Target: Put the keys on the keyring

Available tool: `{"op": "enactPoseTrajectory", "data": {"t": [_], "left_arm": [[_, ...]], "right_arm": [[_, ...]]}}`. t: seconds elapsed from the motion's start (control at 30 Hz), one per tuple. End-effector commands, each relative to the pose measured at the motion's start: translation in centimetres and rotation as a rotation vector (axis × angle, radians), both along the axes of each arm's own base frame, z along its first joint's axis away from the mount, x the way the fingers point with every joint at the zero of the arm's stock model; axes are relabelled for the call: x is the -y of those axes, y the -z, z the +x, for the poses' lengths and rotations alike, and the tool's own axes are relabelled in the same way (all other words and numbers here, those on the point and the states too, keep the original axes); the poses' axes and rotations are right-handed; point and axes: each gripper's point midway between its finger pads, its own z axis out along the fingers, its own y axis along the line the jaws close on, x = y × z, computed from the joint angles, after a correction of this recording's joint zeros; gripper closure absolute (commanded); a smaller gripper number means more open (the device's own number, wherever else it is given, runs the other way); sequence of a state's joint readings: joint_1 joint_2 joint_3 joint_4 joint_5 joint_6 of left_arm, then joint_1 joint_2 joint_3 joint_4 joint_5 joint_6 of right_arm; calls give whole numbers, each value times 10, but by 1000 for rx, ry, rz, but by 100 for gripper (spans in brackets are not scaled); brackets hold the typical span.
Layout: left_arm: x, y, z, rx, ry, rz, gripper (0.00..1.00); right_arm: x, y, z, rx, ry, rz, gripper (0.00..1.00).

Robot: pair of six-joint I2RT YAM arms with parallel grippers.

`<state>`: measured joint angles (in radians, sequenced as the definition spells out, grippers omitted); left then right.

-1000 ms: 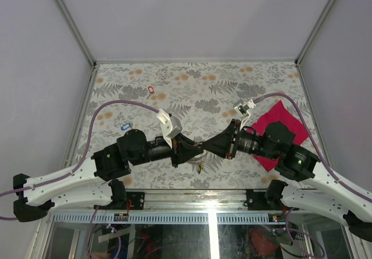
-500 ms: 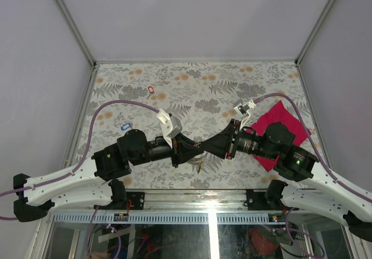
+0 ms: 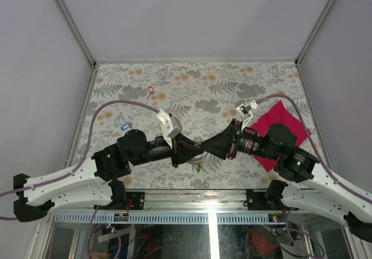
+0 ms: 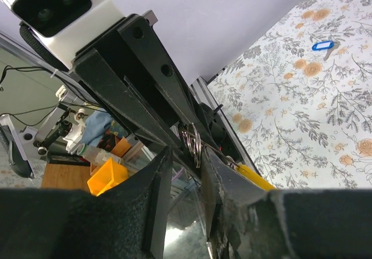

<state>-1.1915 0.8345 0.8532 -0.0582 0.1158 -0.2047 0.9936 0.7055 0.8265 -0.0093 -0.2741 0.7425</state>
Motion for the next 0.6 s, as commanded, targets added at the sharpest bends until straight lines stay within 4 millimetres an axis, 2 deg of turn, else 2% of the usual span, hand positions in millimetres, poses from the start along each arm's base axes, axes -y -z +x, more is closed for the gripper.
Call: {"op": "enactPoseTrajectory", "data": {"t": [0.0, 0.17, 0.57], "left_arm": [[2, -25, -5, 34, 23, -96, 100], [2, -25, -5, 30, 26, -94, 100], [2, -26, -6, 32, 26, -96, 100]], "right_arm": [[4, -27, 1, 51, 17, 89, 67], [5, -26, 1, 45, 18, 94, 67], [4, -26, 0, 40, 12, 99, 82]]}}
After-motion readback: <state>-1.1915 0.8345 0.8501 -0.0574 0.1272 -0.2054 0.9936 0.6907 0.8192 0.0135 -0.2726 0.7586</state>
